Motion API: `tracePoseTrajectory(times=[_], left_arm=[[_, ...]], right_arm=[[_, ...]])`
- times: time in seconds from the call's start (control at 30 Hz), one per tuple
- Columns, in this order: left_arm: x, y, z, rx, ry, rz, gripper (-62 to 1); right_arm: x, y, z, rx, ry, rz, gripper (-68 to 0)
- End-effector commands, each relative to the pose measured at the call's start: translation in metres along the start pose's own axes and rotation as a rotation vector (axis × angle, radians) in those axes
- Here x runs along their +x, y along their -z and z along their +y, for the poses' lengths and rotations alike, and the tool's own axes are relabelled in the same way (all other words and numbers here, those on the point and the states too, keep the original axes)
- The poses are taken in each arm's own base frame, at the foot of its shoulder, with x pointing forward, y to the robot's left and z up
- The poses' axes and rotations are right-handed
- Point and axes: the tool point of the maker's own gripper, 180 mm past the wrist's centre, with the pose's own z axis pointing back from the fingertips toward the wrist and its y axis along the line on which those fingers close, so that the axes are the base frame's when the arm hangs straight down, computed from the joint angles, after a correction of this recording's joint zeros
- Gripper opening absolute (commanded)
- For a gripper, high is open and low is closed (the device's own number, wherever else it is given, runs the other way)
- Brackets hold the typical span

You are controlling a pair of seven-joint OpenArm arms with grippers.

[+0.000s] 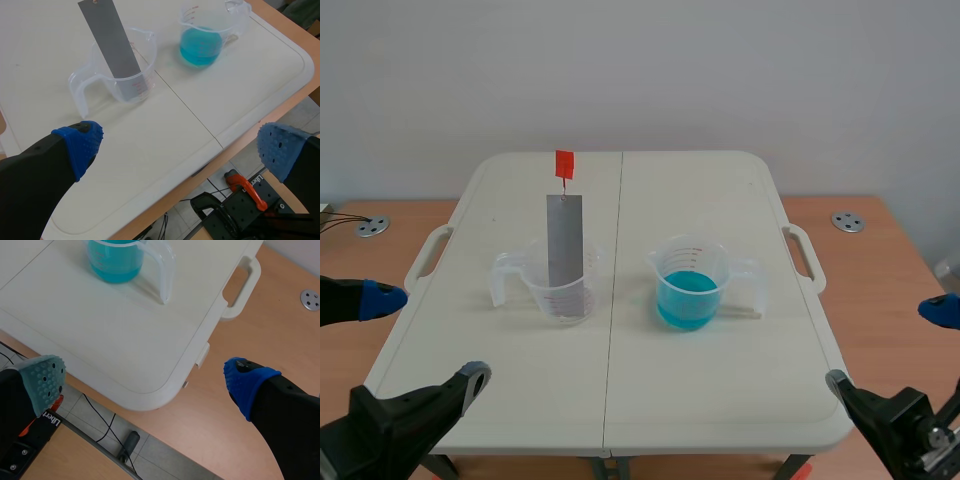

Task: Hold the metal plate by the orange handle, dip it into the blue solution, take it out and point at it, then put the plate back in the beaker on the left.
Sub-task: 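Lift the metal plate out of the left beaker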

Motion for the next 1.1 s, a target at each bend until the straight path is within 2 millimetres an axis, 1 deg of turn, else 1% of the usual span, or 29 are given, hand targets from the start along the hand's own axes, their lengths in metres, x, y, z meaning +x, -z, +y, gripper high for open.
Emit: tracePoseTrajectory(times=[0.0,0.43,0.57,0.7,0.73,0.77,0.83,0.87,0.9,1.07], left_arm=[[0.0048,0.0003,-0.0018,-0.006,-0.008,-0.022,1.4],[0.0048,0.0003,-0.0018,-0.006,-0.008,-0.022,1.4],[0.0048,0.0003,-0.0018,-0.006,-0.008,-0.022,1.4],[0.0048,0.0003,-0.0018,-0.006,-0.008,-0.022,1.4],[0.0048,0.0003,-0.0018,-0.006,-0.008,-0.022,-8.5],[0.0048,0.0003,-0.0018,-0.006,-0.008,-0.022,-21.1],[0.0045,0.0003,-0.0018,-0.006,-0.007,-0.021,-48.9],[0.0040,0.0003,-0.0018,-0.006,-0.007,-0.018,-60.4],[0.0040,0.0003,-0.0018,-0.006,-0.008,-0.018,-59.2],[0.0041,0.0003,-0.0018,-0.006,-0.008,-0.018,-59.5]], right_arm=[[0.0107,0.0008,-0.0022,-0.005,-0.007,-0.037,-1.2],[0.0105,0.0008,-0.0022,-0.005,-0.008,-0.036,-1.2],[0.0147,0.0006,-0.0022,-0.005,-0.008,-0.059,-1.2],[0.0148,0.0006,-0.0022,-0.005,-0.008,-0.060,-1.2],[0.0147,0.0006,-0.0022,-0.005,-0.008,-0.059,-1.2],[0.0147,0.0006,-0.0022,-0.005,-0.008,-0.059,-1.2],[0.0147,0.0006,-0.0022,-0.005,-0.008,-0.059,-1.2],[0.0147,0.0006,-0.0022,-0.005,-0.008,-0.059,-1.2],[0.0147,0.0006,-0.0022,-0.005,-0.008,-0.059,-1.2],[0.0147,0.0006,-0.0022,-0.005,-0.008,-0.059,-1.2]])
